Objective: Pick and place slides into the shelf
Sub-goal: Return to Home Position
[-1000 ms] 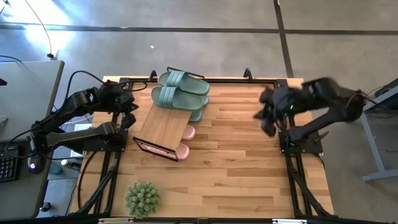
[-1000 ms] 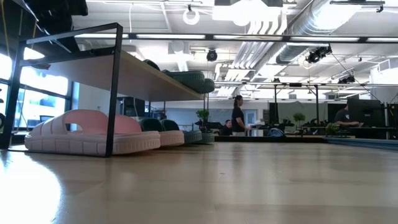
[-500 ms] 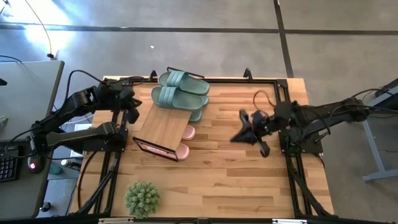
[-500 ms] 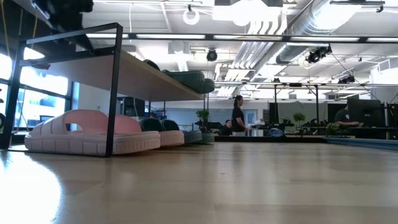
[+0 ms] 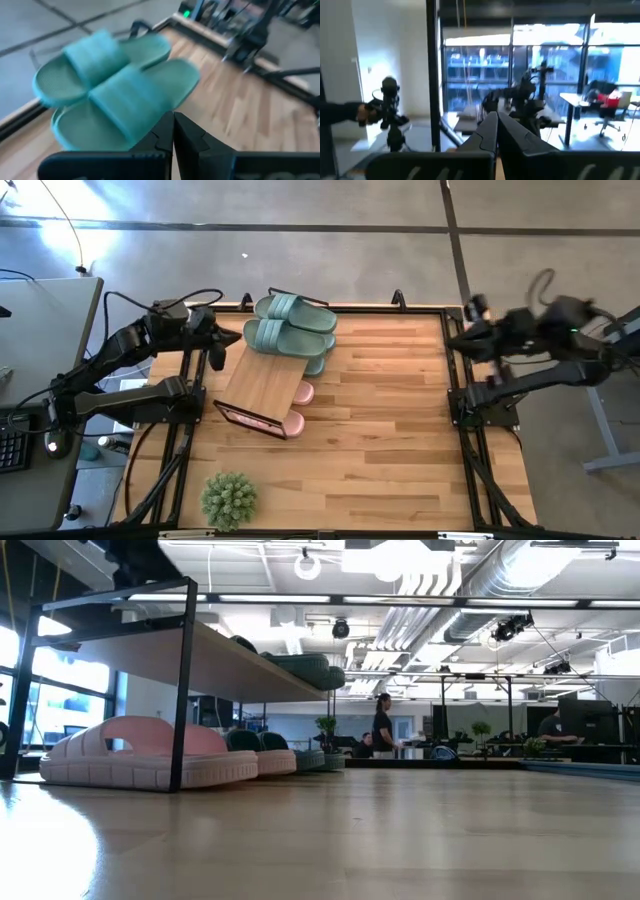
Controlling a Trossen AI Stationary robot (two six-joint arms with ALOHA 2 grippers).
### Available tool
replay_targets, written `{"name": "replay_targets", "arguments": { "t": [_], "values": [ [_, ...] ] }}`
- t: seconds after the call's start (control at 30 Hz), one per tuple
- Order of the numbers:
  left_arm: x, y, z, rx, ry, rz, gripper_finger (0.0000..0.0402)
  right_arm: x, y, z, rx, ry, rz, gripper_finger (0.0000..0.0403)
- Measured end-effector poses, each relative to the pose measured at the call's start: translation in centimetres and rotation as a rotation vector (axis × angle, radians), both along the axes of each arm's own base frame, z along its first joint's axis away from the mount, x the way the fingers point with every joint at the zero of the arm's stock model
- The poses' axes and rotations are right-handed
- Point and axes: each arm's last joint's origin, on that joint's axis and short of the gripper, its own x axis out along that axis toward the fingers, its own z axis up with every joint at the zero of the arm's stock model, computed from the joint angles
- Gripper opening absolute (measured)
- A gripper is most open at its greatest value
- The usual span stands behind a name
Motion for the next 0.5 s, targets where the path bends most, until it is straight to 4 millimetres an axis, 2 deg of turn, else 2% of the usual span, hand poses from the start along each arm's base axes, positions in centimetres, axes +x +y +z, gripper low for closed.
{"name": "replay_targets", "arguments": {
  "t": [0.2,0.37,0.5],
  "values": [
    [0.5,0.2,1.3,0.100,-0.111,-0.064,0.0001,-4.1,-0.6,-2.9,0.087,-0.096,-0.060,0.0000],
    [0.7,0.3,2.0,0.185,-0.161,-0.097,0.0001,-6.5,-1.1,-5.8,0.152,-0.164,-0.140,0.0000],
    [0.9,0.4,2.7,0.254,-0.199,-0.107,0.0001,-8.3,-1.4,-7.2,0.196,-0.240,-0.152,0.0000]
  ]
}}
